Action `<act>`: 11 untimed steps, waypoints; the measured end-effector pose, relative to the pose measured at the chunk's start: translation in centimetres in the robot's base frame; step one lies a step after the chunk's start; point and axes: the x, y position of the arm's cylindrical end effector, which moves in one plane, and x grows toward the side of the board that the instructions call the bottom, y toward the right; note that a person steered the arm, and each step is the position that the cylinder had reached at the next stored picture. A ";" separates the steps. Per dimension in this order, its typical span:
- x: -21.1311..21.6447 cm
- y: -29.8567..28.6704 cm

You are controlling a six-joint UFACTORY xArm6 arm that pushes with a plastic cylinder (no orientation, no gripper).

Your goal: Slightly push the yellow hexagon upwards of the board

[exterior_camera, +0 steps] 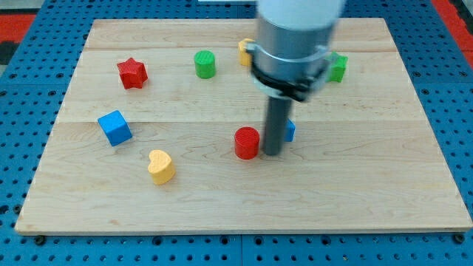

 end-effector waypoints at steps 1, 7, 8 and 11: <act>1.9 -0.8; -15.7 -2.3; -16.4 -2.6; -19.2 -2.7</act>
